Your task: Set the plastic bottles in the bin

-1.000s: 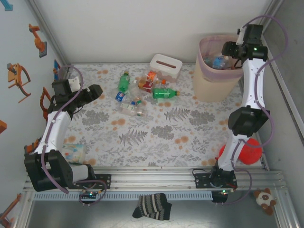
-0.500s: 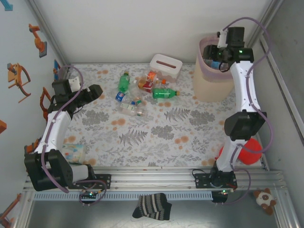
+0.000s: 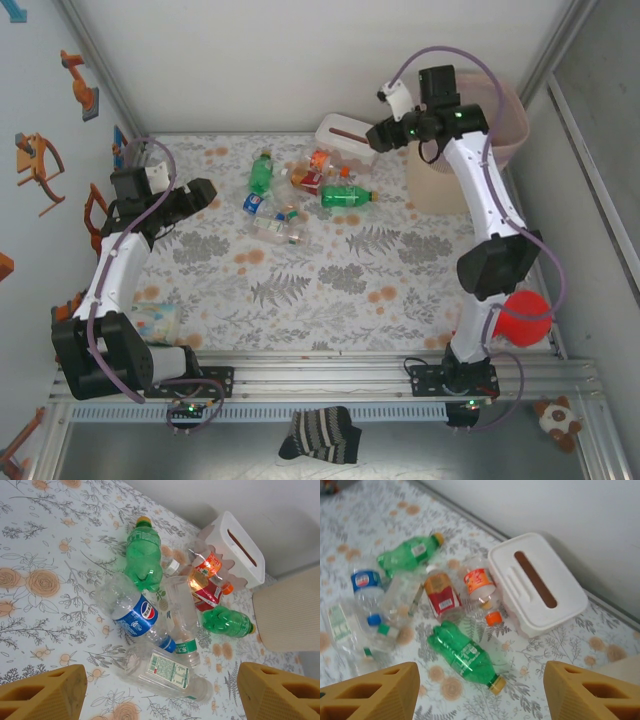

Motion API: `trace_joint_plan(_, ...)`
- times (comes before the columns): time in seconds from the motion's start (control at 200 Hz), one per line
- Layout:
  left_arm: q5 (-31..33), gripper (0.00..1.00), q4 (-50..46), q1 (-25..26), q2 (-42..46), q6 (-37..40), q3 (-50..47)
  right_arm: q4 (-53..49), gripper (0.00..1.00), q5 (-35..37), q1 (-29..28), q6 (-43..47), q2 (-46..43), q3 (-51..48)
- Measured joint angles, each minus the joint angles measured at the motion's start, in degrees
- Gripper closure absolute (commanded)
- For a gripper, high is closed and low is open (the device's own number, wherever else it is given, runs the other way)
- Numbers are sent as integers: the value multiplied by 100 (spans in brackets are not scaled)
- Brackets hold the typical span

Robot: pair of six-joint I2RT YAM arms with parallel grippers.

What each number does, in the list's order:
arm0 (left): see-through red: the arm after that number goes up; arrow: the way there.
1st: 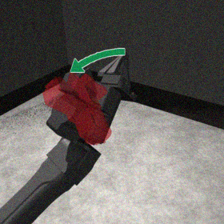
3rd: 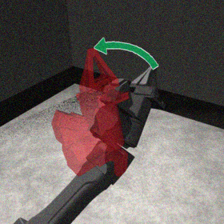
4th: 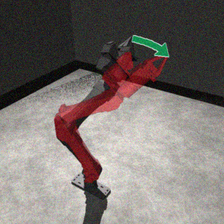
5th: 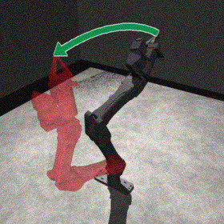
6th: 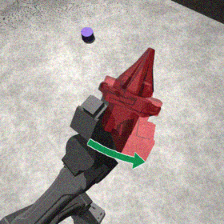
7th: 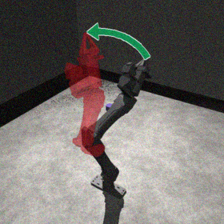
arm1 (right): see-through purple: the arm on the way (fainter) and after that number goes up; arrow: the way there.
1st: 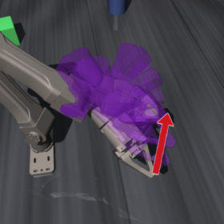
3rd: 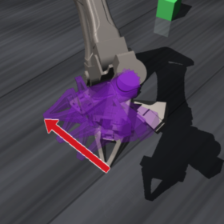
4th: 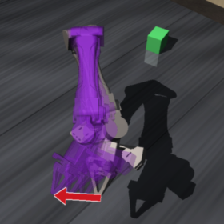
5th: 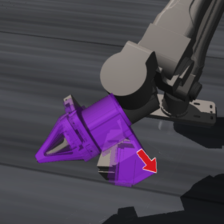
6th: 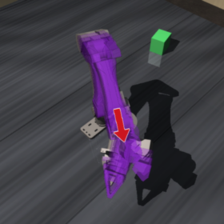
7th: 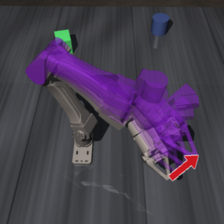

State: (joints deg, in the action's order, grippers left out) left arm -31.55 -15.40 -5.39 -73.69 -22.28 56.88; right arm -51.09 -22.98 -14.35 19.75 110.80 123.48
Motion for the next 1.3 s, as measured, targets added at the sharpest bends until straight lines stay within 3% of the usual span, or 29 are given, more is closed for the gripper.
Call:
trace_joint_plan(0.245,0,22,0,0,0,0,0,-7,31,-435,-44,2124,164,-787)
trace_joint_plan(0.471,2,21,0,0,0,2,-2,24,29,-289,-367,3248,791,-826)
trace_joint_plan(0.956,42,21,2,0,0,2,-68,463,21,-247,-448,3609,2420,-562)
trace_joint_plan(1.302,70,21,-2,0,0,4,-118,686,25,-256,-450,3646,2870,-522)
